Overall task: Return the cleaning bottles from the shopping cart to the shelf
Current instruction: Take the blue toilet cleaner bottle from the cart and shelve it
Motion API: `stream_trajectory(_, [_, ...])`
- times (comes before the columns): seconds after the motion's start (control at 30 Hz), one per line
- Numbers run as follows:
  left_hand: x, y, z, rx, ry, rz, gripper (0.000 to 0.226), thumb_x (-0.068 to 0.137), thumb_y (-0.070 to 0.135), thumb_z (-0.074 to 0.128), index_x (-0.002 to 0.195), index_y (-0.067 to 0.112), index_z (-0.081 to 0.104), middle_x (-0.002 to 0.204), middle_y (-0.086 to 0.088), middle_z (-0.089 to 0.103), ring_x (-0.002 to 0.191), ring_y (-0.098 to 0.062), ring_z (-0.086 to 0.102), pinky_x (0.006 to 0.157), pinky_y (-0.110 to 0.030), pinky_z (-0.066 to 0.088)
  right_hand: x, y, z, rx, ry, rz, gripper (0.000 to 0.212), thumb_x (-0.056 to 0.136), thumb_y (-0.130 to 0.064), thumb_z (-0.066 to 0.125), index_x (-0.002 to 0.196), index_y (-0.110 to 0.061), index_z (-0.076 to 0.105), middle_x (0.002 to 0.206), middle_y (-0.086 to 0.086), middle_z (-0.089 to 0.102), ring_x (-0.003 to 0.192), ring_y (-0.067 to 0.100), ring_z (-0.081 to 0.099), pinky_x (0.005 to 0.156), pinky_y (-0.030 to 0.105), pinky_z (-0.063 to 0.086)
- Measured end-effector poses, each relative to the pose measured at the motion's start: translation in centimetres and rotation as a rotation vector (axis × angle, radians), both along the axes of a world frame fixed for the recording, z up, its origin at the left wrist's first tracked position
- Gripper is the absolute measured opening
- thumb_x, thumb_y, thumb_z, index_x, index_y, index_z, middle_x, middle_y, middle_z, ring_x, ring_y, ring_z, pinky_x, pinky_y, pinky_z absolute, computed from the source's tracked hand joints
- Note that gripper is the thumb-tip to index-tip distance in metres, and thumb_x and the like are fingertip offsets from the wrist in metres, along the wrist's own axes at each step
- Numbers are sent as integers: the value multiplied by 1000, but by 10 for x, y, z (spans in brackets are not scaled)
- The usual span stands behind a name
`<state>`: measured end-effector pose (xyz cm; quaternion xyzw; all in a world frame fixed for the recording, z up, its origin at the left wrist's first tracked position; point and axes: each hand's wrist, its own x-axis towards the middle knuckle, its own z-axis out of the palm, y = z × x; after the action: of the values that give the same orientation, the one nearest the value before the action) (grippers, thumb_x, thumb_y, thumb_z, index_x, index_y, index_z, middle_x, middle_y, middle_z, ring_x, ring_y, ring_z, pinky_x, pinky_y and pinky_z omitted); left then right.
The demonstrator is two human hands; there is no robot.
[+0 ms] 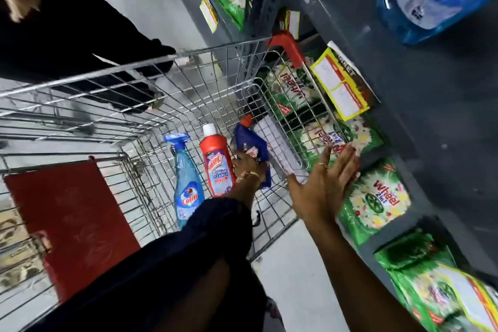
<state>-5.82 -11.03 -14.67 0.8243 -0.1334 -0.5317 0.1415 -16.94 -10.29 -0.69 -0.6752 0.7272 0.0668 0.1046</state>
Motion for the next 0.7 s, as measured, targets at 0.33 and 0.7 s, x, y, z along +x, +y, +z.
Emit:
stream_trajectory(0.33, [21,-4,-6,-84,19,18,83,57,28,88,122,5,43,122,-15,63,99,-29,63,65,-26,49,2,-1,-1,30,15,0,96,77,-55,61,150,-19,10,158,21,-15,145,38,-14,116,56,-3])
stream_trajectory(0.7, [48,19,86,-540,170,25,57,64,-2,82,110,8,50,110,-15,67,77,-9,71,66,-22,61,-2,2,12,65,-95,12,77,86,-52,51,149,-19,20,159,18,-15,144,37,-19,116,55,-8])
